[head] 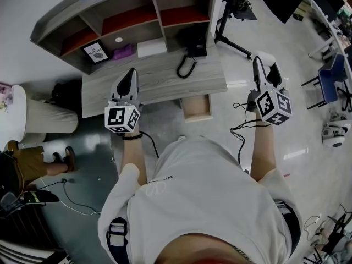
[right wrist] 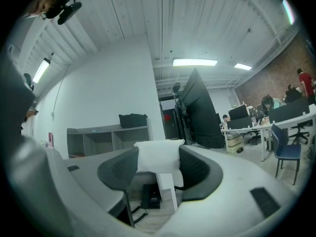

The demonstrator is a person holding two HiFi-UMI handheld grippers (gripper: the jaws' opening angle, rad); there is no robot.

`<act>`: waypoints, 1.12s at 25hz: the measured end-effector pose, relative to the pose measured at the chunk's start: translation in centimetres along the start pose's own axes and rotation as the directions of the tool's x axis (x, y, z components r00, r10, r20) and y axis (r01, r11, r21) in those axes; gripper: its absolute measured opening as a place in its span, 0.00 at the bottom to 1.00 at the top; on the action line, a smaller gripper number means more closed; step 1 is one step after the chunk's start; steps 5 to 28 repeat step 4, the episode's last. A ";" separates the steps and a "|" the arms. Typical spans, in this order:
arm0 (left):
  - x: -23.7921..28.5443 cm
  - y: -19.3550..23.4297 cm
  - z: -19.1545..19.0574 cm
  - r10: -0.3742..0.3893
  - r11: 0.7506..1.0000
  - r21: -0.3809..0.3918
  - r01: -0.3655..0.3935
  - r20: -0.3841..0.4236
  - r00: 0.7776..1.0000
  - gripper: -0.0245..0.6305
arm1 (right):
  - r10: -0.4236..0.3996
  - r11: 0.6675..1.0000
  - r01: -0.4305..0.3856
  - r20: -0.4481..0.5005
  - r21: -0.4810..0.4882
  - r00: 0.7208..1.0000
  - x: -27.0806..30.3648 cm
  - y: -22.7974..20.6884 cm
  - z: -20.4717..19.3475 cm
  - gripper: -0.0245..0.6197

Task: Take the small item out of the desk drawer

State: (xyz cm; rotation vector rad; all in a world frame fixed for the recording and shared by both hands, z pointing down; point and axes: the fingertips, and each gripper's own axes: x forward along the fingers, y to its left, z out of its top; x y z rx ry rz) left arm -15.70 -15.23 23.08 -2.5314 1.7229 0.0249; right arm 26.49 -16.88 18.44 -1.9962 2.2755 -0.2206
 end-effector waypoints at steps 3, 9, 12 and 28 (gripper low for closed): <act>-0.1 -0.1 0.0 0.003 1.000 -0.002 -0.003 -0.002 1.000 0.04 | 0.001 1.000 -0.001 -0.001 0.001 1.000 0.0 -0.1 0.1 0.43; -0.1 -0.1 0.0 0.004 1.000 -0.003 -0.004 -0.003 1.000 0.04 | 0.001 1.000 -0.001 -0.002 0.001 1.000 0.0 -0.1 0.1 0.43; -0.1 -0.1 0.0 0.004 1.000 -0.003 -0.004 -0.003 1.000 0.04 | 0.001 1.000 -0.001 -0.002 0.001 1.000 0.0 -0.1 0.1 0.43; -0.1 -0.1 0.0 0.004 1.000 -0.003 -0.004 -0.003 1.000 0.04 | 0.001 1.000 -0.001 -0.002 0.001 1.000 0.0 -0.1 0.1 0.43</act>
